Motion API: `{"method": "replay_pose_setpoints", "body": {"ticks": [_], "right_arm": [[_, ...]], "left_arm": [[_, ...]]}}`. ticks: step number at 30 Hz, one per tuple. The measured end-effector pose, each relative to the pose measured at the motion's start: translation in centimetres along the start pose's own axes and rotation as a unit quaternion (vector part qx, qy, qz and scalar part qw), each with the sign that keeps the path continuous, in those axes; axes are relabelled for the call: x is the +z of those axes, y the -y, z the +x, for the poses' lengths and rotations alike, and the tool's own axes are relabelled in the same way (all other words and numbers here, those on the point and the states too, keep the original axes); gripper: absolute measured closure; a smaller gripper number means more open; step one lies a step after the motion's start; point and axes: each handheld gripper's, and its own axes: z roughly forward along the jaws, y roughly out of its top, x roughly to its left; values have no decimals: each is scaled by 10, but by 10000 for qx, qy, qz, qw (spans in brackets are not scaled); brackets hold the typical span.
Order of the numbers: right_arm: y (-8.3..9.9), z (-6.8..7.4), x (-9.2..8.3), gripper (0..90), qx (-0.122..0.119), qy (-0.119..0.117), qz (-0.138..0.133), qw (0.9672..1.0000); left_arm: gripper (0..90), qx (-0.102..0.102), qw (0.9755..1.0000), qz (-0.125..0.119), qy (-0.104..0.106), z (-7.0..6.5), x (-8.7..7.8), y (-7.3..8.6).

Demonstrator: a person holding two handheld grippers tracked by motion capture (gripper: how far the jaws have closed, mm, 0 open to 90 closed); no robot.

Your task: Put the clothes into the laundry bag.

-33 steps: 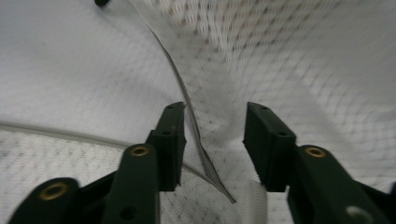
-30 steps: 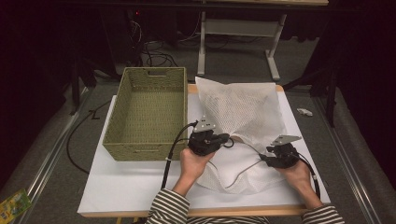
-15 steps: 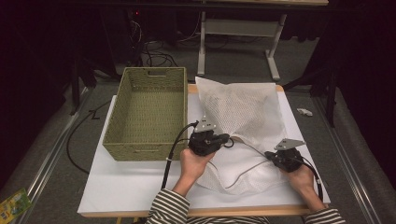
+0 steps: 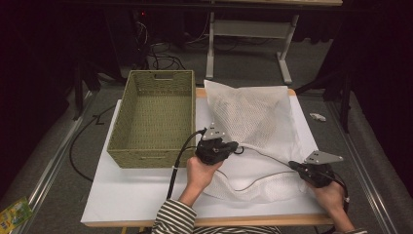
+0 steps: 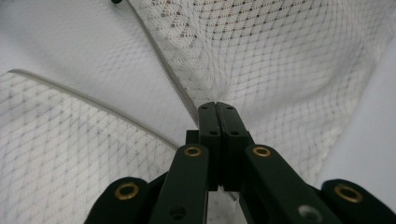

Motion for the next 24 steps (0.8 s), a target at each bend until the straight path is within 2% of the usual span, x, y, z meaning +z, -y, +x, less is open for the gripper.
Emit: {"method": "replay_pose_setpoints", "body": {"ticks": [4, 8, 9, 10, 15, 20, 22, 24], "right_arm": [[7, -1, -9, 900, 10, 36, -48, 10000], [16, -2, -16, 900, 68, 40, -65, 9999], [18, -1, -16, 900, 61, 39, -45, 10000], [20, -1, -16, 900, 55, 39, -11, 10000], [26, -1, -14, 900, 115, -22, 13, 9999], [26, 2, -9, 893, 48, -70, 44, 10000], [27, 3, -7, 845, 13, -54, 51, 10000], [28, 3, -8, 815, 100, -74, 2, 9999]], "left_arm": [[866, 80, 9999, 107, -39, -3, 0, 5], [866, 296, 9986, 396, -176, -11, 1, 19], [866, 296, 9986, 396, -176, -11, 1, 19], [866, 358, 9977, 521, -228, -13, 2, 26], [866, 320, 9963, 752, -254, -13, 6, 41], [849, 375, 9944, 913, -378, -14, 11, 51], [810, 413, 9934, 957, -485, -15, 13, 57], [771, 443, 9926, 948, -612, -16, 12, 60]]}}
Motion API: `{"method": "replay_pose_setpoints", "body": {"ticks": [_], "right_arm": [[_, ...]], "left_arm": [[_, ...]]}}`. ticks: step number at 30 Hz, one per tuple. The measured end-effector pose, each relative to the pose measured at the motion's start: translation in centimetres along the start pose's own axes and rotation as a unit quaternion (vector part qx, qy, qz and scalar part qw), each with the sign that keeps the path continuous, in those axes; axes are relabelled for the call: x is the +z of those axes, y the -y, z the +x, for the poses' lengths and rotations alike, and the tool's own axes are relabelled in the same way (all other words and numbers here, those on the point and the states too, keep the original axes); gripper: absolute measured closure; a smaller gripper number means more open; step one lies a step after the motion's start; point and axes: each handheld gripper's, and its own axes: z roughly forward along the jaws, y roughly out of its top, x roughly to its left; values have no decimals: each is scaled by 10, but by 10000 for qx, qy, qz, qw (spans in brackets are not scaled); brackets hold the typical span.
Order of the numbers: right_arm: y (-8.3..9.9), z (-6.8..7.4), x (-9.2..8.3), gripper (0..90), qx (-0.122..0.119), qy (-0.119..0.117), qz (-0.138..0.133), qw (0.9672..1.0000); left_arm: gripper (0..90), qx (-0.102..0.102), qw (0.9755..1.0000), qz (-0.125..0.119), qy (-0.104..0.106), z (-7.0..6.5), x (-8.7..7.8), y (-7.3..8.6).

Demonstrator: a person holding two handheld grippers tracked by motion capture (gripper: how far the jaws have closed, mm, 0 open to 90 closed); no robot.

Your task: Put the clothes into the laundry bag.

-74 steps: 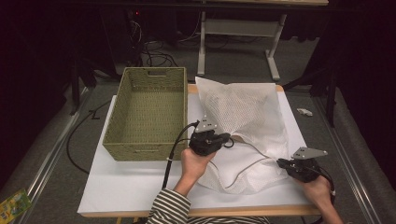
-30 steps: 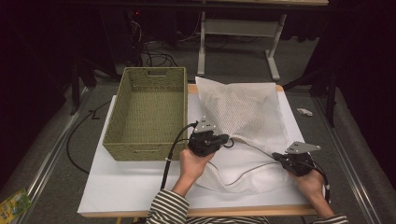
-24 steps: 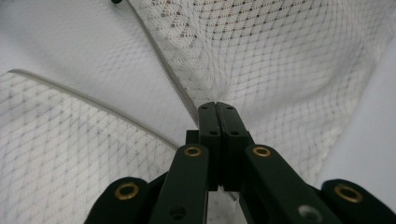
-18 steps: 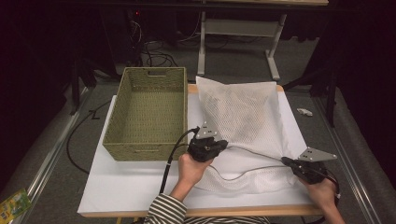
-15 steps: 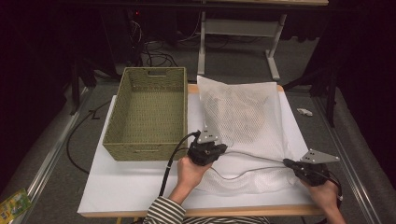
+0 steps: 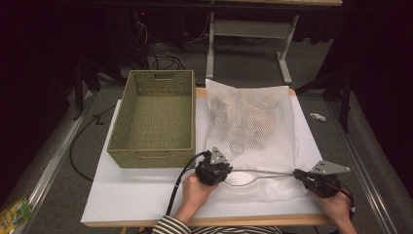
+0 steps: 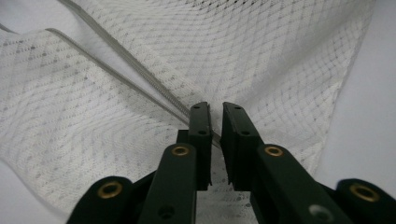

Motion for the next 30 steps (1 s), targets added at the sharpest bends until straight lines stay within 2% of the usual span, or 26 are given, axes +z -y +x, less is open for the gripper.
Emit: {"method": "replay_pose_setpoints", "body": {"ticks": [1, 2, 5, 6, 7, 9, 10, 12, 19, 20, 21, 23, 28, 30], "right_arm": [[1, -1, -2, 795, 47, 12, -38, 10000], [1, -1, -3, 768, 65, 50, -75, 9999], [3, -5, -7, 716, 156, 137, -167, 9996], [3, -5, -7, 716, 156, 137, -167, 9996], [6, -7, -9, 666, 284, 255, -177, 9991], [7, -9, -9, 629, 370, 349, -181, 9985], [9, -10, -10, 611, 436, 406, -176, 9981], [10, -12, -10, 580, 508, 450, -166, 9976], [15, -15, -5, 536, 600, 472, 71, 9971], [17, -15, -3, 540, 654, 474, 79, 9967], [17, -16, -4, 543, 660, 471, 73, 9967], [17, -17, -4, 547, 700, 476, 75, 9964], [19, -20, -5, 526, 779, 589, 109, 9952], [21, -23, -5, 517, 895, 590, 182, 9941]], "left_arm": [[725, 0, 10000, 0, 0, 0, 0, 0], [678, 53, 9998, -55, -174, -1, -2, 2], [582, 18, 9983, -189, -543, -1, -8, 8], [548, 18, 9983, -189, -543, -1, -8, 8], [520, -74, 9965, -196, -813, 0, -11, 12], [482, -191, 9953, -209, -929, 3, -14, 16], [464, -191, 9953, -209, -929, 3, -14, 16], [434, -207, 9936, -215, -1090, 4, -16, 23], [416, -263, 9922, -107, -1217, 5, -17, 36], [416, -354, 9916, -92, -1242, 6, -16, 40], [417, -354, 9916, -92, -1242, 6, -16, 40], [419, -460, 9893, -51, -1381, 7, -15, 45], [437, -643, 9880, 15, -1403, 11, -16, 53], [458, -676, 9880, 27, -1392, 11, -15, 55]]}}
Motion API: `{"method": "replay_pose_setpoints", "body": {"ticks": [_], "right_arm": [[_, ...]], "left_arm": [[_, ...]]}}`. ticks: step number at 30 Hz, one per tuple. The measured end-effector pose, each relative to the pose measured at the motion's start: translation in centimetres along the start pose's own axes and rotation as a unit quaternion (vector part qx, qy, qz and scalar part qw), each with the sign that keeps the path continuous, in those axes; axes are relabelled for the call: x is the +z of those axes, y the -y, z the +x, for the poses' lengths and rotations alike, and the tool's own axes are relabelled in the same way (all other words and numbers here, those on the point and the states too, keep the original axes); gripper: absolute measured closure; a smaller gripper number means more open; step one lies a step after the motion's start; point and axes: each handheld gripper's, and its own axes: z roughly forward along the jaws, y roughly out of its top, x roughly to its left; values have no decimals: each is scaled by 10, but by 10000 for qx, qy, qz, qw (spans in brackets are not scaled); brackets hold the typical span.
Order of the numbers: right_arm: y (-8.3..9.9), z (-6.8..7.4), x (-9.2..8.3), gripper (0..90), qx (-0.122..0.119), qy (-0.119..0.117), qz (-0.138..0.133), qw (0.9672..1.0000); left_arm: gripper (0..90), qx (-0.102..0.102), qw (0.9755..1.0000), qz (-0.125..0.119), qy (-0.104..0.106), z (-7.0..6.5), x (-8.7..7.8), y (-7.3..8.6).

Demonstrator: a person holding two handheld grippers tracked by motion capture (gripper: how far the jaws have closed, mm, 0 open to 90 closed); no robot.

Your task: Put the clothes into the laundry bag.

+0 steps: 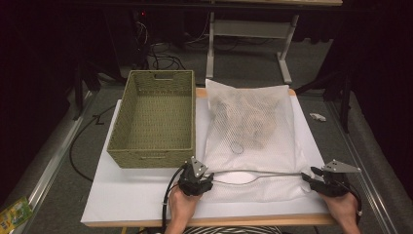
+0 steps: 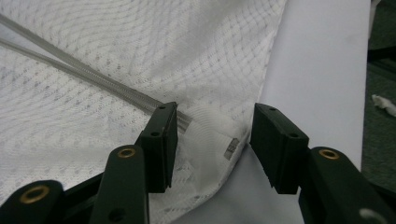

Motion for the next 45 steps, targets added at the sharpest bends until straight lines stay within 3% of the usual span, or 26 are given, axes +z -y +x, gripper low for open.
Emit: {"method": "replay_pose_setpoints", "body": {"ticks": [2, 6, 10, 14, 19, 20, 23, 27, 28, 30, 32, 33, 36, 41, 45], "right_arm": [[1, -3, -1, 565, 98, -118, 8, 9999], [1, -1, -5, 802, -127, -89, -45, 9999], [5, 2, -9, 835, -293, -10, -185, 9994], [8, 2, -11, 822, -333, 3, -112, 9994], [11, 5, -12, 718, -299, 159, -131, 9993], [11, 3, -14, 668, -160, 86, -225, 9996], [9, 0, -22, 589, 39, 81, -426, 9990], [4, 0, -29, 526, 131, 15, -587, 9982], [0, 1, -30, 477, 127, -55, -703, 9974], [-4, 4, -30, 447, 166, -86, -748, 9970], [-9, 7, -28, 417, 201, -100, -846, 9962], [-11, 9, -27, 401, 251, 4, -852, 9960], [-18, 14, -24, 353, 272, -24, -904, 9955], [-29, 21, -21, 291, 283, 58, -1006, 9945], [-45, 29, -14, 244, 242, 47, -939, 9953]], "left_arm": [[531, -25, 10000, 23, 53, 0, -1, 2], [659, 117, 9999, -28, -8, -3, -3, 2], [687, 161, 9998, -106, -3, -4, -11, 2], [681, 133, 9998, 70, 93, -1, -10, 3], [574, 162, 9998, -21, 122, -3, -13, 5], [547, 133, 9996, -169, 208, -2, -20, 5], [484, 89, 9988, -440, 205, -1, -31, 2], [448, 83, 9975, -643, 274, -1, -38, -4], [438, 49, 9960, -829, 314, -2, -39, -10], [428, 53, 9956, -882, 317, -3, -39, -12], [418, 97, 9932, -1085, 411, -6, -36, -18], [417, 97, 9932, -1085, 411, -6, -36, -18], [397, 134, 9912, -1198, 546, -12, -32, -27], [390, 307, 9901, -1288, 461, -19, -26, -35], [369, 335, 9891, -1304, 588, -24, -18, -46]]}}
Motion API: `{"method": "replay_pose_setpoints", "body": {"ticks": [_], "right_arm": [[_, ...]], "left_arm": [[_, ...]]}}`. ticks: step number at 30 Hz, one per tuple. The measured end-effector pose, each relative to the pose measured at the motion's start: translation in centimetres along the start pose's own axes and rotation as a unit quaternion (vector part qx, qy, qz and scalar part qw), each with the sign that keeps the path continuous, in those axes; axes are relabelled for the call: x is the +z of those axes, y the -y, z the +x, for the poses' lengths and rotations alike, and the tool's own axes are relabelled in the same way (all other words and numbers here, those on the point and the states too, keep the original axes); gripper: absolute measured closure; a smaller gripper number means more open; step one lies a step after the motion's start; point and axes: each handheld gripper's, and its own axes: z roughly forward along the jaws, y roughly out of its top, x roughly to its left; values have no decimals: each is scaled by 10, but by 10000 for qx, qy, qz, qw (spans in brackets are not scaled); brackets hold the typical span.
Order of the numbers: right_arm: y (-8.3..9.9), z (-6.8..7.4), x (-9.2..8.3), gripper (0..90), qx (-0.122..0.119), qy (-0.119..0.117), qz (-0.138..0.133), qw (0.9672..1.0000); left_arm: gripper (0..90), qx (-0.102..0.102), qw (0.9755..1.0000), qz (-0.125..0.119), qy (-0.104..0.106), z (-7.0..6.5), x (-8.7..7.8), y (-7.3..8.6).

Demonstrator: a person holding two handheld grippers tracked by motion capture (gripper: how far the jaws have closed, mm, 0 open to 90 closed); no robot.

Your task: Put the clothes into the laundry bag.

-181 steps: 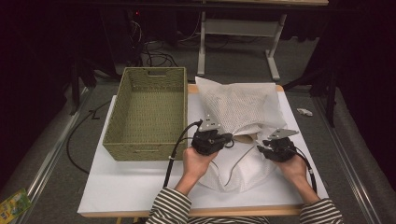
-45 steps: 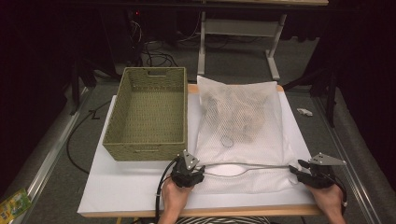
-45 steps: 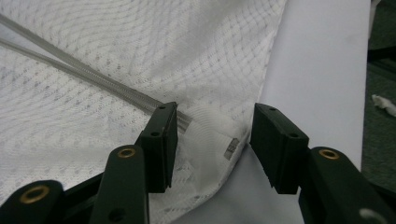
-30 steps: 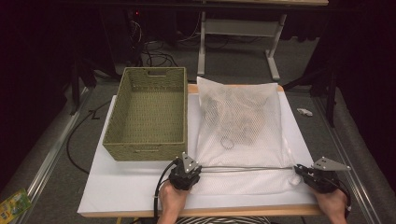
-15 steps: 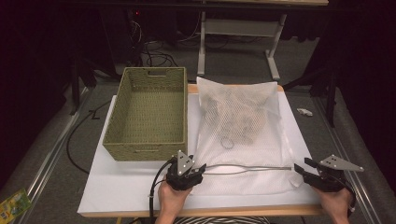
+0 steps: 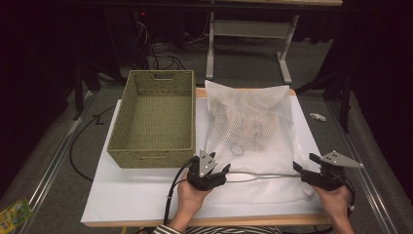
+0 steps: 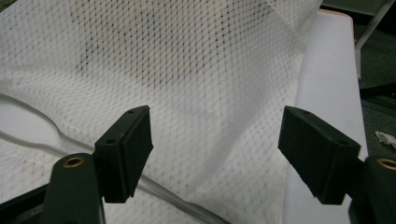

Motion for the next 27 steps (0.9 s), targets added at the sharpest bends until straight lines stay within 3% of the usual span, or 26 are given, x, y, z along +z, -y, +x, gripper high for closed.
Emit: {"method": "replay_pose_setpoints", "body": {"ticks": [6, 9, 12, 27], "right_arm": [[-13, 12, 8, 241, -141, -56, -30, 9999], [-17, 17, 16, 255, -185, -91, -4, 9998], [-19, 18, 23, 268, -157, -158, 33, 9997], [-20, 12, 51, 295, -45, -205, 263, 9994]], "left_arm": [[354, 109, 9999, 71, 41, -4, 12, -10], [348, 80, 9999, 105, 72, -3, 17, -13], [343, -92, 9998, 69, 160, -1, 27, -14], [343, -154, 9994, 298, 91, 5, 56, -13]]}}
